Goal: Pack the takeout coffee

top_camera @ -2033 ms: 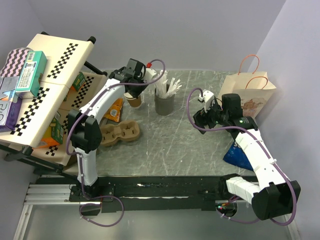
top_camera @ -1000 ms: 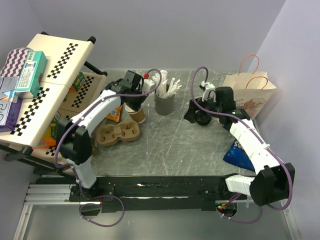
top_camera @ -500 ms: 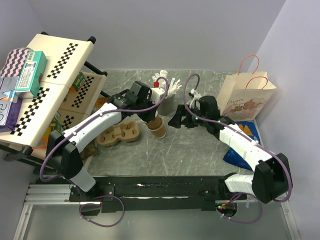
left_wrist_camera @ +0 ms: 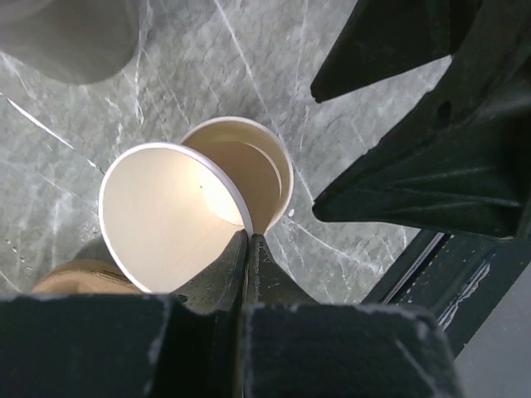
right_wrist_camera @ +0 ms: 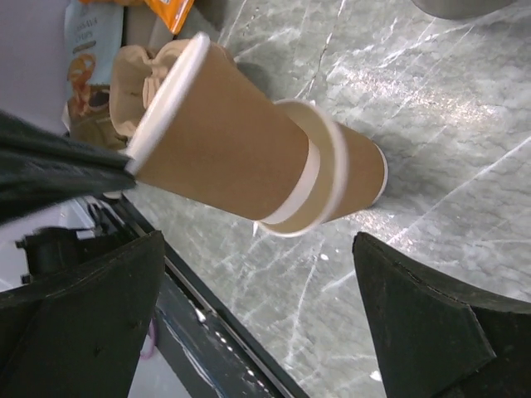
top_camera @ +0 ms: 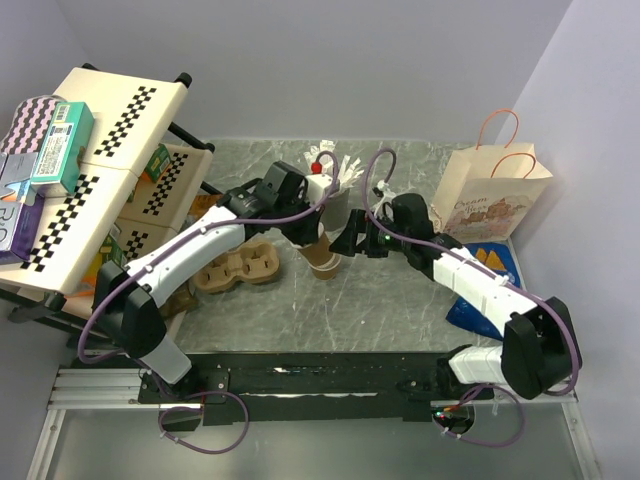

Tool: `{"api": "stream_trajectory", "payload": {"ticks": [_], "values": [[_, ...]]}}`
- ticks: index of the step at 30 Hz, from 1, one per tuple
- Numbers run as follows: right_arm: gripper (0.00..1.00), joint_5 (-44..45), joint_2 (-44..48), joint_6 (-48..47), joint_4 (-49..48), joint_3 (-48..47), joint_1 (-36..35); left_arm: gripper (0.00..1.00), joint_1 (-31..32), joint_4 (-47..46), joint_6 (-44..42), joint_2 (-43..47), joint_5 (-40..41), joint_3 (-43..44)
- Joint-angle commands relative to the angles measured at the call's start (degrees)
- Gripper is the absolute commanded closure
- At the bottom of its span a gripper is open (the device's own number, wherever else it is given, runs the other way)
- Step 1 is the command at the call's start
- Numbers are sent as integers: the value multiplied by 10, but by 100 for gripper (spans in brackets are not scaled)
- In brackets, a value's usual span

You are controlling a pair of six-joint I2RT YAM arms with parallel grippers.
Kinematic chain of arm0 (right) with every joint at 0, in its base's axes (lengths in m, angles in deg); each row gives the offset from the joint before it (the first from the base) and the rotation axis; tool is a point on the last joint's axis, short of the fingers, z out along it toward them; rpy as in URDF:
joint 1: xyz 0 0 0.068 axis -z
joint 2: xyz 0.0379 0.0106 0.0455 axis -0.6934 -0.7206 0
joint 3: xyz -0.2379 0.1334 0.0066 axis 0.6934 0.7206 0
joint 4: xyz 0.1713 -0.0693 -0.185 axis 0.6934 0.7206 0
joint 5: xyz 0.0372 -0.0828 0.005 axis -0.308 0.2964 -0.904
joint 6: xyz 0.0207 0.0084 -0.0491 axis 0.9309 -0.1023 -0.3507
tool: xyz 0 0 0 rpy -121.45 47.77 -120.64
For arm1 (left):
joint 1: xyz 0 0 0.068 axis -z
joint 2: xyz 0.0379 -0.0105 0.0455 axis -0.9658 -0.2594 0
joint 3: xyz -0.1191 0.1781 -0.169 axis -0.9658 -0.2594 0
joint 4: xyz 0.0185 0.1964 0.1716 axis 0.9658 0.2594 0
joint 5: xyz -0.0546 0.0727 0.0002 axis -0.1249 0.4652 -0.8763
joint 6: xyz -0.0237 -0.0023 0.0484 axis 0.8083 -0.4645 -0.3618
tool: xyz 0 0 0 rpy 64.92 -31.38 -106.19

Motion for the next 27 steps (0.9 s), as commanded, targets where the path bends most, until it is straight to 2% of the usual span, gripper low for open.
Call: {"api": "stream_trajectory", "payload": {"ticks": [1, 5, 8, 10, 11, 14, 18, 21, 27], "values": [[0, -2, 44, -50, 33, -16, 4, 99, 3, -1, 8, 20, -26, 63], [0, -2, 62, -106, 68, -22, 13, 99, 3, 6, -1, 46, -28, 80], [0, 3, 78, -162, 96, -31, 27, 99, 3, 36, -43, 64, -17, 88], [0, -1, 94, -188, 110, -40, 43, 99, 3, 63, -102, 77, -30, 74], [0, -7, 100, -194, 123, -44, 63, 99, 3, 91, -130, 96, -62, 64], [0, -24, 115, -217, 148, -65, 98, 99, 4, 130, -254, 148, -106, -1], [0, -17, 122, -234, 181, -86, 142, 99, 11, 172, -425, 204, -102, -90], [0, -6, 129, -228, 182, -84, 148, 99, 29, 138, -461, 227, -86, -161], [0, 35, 141, -239, 189, -75, 156, 99, 94, 23, -458, 248, -48, -254]]}}
